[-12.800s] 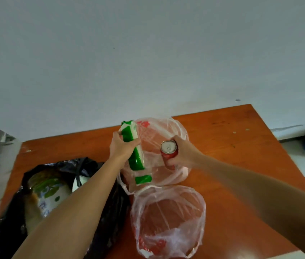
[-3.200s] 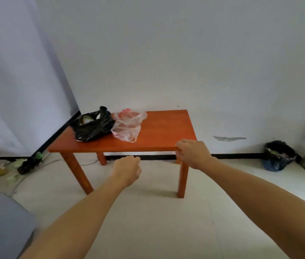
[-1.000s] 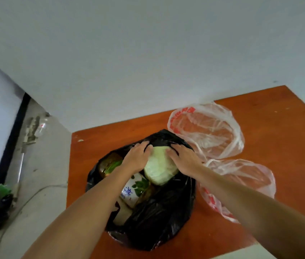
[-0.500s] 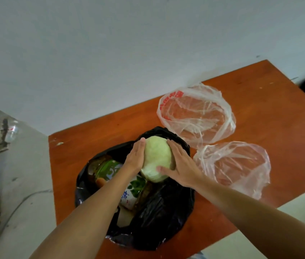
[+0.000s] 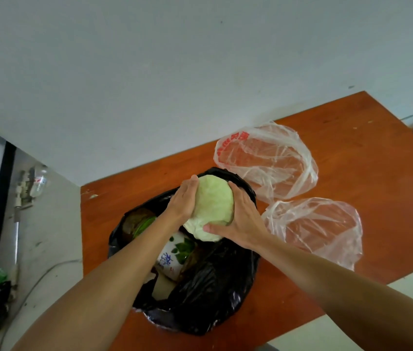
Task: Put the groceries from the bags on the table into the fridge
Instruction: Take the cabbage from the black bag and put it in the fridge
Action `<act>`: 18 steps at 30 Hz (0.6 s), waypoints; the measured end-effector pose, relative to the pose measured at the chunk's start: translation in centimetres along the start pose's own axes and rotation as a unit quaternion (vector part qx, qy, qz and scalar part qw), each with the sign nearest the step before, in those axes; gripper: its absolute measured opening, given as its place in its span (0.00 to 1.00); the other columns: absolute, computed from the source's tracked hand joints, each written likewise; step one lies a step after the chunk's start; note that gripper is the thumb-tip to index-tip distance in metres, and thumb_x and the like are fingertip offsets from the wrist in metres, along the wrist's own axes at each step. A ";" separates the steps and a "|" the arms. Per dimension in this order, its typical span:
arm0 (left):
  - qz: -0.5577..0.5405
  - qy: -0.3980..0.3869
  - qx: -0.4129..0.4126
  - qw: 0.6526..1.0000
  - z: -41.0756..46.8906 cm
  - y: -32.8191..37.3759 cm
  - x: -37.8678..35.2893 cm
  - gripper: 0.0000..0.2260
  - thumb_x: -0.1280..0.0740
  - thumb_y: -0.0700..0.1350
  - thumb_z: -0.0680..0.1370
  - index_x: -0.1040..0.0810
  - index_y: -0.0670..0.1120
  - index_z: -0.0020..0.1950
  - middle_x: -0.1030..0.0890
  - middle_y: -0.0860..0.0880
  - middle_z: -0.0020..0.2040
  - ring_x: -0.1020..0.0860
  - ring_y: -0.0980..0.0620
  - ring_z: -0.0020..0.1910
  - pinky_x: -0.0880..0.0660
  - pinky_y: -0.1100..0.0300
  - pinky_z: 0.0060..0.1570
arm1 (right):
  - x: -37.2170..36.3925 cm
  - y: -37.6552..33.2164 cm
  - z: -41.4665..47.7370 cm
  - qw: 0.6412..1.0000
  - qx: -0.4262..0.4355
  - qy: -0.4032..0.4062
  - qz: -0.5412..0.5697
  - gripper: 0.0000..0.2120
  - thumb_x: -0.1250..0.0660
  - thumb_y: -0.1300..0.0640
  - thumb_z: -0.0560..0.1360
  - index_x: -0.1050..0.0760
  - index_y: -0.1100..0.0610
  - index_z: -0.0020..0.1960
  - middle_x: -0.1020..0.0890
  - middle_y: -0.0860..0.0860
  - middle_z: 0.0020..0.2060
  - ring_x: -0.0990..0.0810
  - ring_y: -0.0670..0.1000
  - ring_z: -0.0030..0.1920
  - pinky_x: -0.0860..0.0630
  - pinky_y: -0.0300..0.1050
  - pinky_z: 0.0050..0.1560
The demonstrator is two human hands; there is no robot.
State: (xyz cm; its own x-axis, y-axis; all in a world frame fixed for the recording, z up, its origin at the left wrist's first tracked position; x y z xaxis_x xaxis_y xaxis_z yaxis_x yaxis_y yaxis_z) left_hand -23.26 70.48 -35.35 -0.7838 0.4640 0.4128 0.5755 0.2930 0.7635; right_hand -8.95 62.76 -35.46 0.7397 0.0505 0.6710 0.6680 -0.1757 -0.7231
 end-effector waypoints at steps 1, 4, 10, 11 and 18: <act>0.002 0.006 -0.017 1.000 -0.4 0.8 1.0 0.35 0.57 0.72 0.75 0.35 0.53 0.73 0.34 0.51 0.73 0.37 0.48 0.73 0.42 0.43 0.73 | 0.5 -0.9 0.2 1.000 0.008 0.012 0.012 0.61 0.33 0.23 0.57 0.51 0.53 0.78 0.41 0.50 0.76 0.43 0.51 0.75 0.42 0.52 0.74; 0.019 0.036 -0.064 0.997 -1.7 2.8 4.6 0.34 0.55 0.73 0.73 0.29 0.55 0.68 0.28 0.51 0.69 0.31 0.49 0.69 0.38 0.42 0.71 | 2.3 -4.0 0.6 0.996 0.021 0.051 0.074 0.56 0.32 0.23 0.57 0.46 0.49 0.76 0.33 0.46 0.70 0.33 0.48 0.68 0.33 0.50 0.67; 0.004 0.131 -0.167 0.977 -5.7 6.9 11.6 0.24 0.50 0.64 0.73 0.22 0.55 0.57 0.20 0.52 0.58 0.23 0.50 0.58 0.28 0.45 0.63 | 4.1 -10.3 -0.2 0.955 -0.009 0.108 0.278 0.44 0.31 0.26 0.57 0.37 0.46 0.66 0.24 0.40 0.54 0.21 0.44 0.53 0.20 0.43 0.51; 0.011 0.135 -0.191 0.972 -6.7 7.4 12.5 0.25 0.50 0.64 0.74 0.22 0.55 0.60 0.20 0.53 0.59 0.24 0.51 0.59 0.29 0.46 0.64 | 4.2 -11.3 -0.4 0.942 -0.015 0.121 0.313 0.43 0.31 0.27 0.57 0.35 0.48 0.64 0.23 0.42 0.53 0.20 0.44 0.52 0.19 0.44 0.51; 0.020 0.089 -0.289 0.953 -12.0 8.6 13.8 0.34 0.49 0.73 0.72 0.33 0.58 0.72 0.28 0.54 0.69 0.31 0.52 0.69 0.36 0.46 0.70 | 3.8 -14.6 -3.8 0.836 -0.121 0.101 0.526 0.23 0.29 0.39 0.71 0.21 0.56 0.55 0.14 0.54 0.46 0.14 0.56 0.45 0.18 0.56 0.48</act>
State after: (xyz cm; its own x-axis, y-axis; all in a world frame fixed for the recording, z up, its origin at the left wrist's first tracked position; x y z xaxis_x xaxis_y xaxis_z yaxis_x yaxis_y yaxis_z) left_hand -31.87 69.39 -17.12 -0.8213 0.3002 0.4852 0.4212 -0.2547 0.8705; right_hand -16.27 61.75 -21.72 0.8627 -0.4191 -0.2829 -0.3964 -0.2132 -0.8930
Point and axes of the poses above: each hand's wrist, its own z-axis towards the middle knuckle, its own x-axis out of the back of the hand, y = z × x, the point moved 7 cm from there along z, towards the middle knuckle
